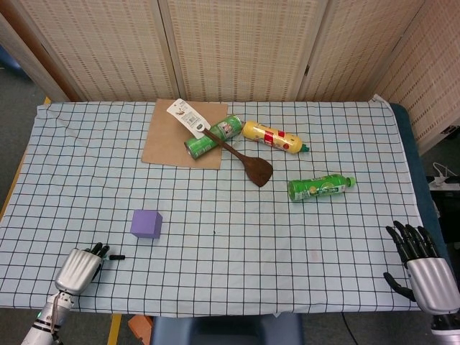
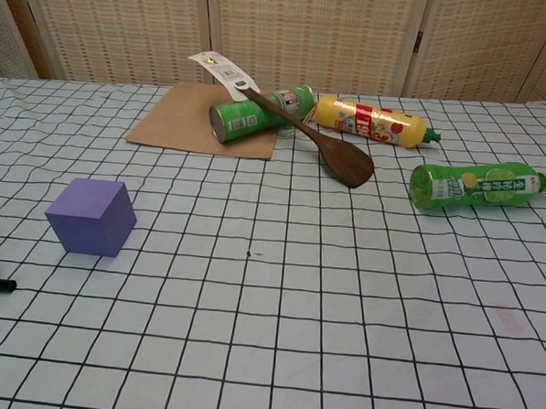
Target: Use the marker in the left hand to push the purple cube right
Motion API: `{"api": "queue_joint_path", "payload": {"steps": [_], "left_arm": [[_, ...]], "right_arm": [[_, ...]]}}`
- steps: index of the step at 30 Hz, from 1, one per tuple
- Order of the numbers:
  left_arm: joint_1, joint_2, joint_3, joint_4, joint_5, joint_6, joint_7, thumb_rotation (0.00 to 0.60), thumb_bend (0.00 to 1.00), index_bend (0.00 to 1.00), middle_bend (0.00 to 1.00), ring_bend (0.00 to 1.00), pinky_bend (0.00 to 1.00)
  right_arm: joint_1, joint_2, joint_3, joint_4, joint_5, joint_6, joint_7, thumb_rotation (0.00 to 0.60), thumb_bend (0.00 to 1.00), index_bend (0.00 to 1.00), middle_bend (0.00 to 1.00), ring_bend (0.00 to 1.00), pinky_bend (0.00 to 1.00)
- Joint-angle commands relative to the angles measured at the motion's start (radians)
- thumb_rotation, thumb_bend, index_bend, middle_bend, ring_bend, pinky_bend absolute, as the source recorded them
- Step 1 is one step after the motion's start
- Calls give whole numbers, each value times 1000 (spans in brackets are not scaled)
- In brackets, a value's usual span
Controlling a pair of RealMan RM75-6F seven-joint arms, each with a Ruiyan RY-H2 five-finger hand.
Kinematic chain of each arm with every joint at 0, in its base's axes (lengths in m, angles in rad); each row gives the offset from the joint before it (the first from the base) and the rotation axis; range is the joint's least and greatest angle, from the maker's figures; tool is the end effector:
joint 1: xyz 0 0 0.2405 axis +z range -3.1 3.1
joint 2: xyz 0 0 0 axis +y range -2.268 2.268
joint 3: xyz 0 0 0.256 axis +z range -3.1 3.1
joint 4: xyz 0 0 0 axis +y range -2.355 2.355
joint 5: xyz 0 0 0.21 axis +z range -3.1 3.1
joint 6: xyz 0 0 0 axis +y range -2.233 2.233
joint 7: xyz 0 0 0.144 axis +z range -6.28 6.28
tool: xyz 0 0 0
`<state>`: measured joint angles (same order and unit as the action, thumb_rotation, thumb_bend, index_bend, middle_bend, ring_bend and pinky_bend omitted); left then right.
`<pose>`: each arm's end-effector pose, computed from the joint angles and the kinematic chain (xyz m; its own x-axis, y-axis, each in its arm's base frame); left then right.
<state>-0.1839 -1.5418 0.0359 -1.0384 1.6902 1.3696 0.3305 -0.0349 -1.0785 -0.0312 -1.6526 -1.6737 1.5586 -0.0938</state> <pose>-0.3385 0.1975 0.0320 0.8031 0.0249 0.5953 0.5717 -0.3136 -0.7582 -0.3032 -0.1261 0.1576 0.4821 -0.0505 0.8747 -0.8752 -0.0733 0.4782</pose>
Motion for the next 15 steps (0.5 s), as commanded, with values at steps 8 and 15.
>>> {"api": "queue_joint_path", "payload": {"steps": [8,15], "left_arm": [[-17,-44,3,92,-28,-23,6,600,401,445,438,736,999],[-20,-42,8,104,-45,-34,-2,600,405,485,463,736,999]], "right_arm": [[-1,7,-2,-7,8,0,-1,600,133,0,0,0,0],[-2,6,-6,-9,8,-1,-7,600,133,0,0,0,0]]}}
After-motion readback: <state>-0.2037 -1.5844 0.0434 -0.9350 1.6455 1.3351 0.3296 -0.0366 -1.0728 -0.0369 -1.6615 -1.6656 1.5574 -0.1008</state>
